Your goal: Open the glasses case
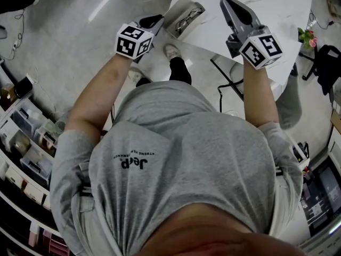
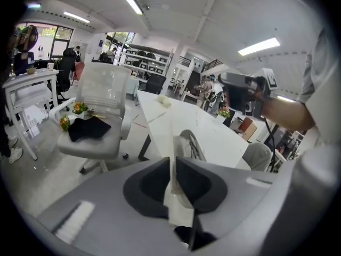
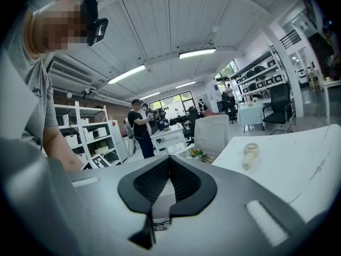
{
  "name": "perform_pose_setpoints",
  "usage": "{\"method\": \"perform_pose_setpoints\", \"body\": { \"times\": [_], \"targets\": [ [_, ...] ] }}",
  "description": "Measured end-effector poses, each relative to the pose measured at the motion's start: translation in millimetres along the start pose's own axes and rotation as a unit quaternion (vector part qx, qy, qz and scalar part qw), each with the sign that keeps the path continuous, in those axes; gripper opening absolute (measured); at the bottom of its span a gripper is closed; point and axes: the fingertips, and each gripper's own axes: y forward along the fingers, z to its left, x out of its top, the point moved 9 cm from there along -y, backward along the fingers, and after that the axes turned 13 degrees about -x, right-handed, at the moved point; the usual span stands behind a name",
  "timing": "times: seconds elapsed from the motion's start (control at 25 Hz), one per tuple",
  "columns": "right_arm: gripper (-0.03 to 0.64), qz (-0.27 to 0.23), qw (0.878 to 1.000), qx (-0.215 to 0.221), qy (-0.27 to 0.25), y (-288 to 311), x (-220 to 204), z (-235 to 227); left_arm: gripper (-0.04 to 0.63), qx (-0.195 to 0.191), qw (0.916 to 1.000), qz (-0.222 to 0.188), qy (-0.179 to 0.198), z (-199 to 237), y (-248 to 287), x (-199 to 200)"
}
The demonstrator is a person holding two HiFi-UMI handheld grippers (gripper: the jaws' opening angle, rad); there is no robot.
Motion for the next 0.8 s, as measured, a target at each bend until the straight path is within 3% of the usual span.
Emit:
{"method": "perform_pose_setpoints", "body": {
  "times": [0.2,0.44,0.8],
  "targets": [
    [0.003,-0.002,1.000,0.000,-0.004,2.4,7.3,6.6,0.079,-0.013,0.9997,-0.019,0.005,-2.2,-8.8,5.1],
    [0.003,-0.007,1.000,0.010,-0.023,1.1,25.9,23.8,0.150,-0.018,0.9975,-0.067,0.011,-14.6,-36.9,21.3],
    [0.003,-0.023,0.997,0.057,-0.048,18.5,61.5,82.7,0.150,0.030,0.9847,-0.164,0.051,-36.4,-132.0,50.1]
  ]
}}
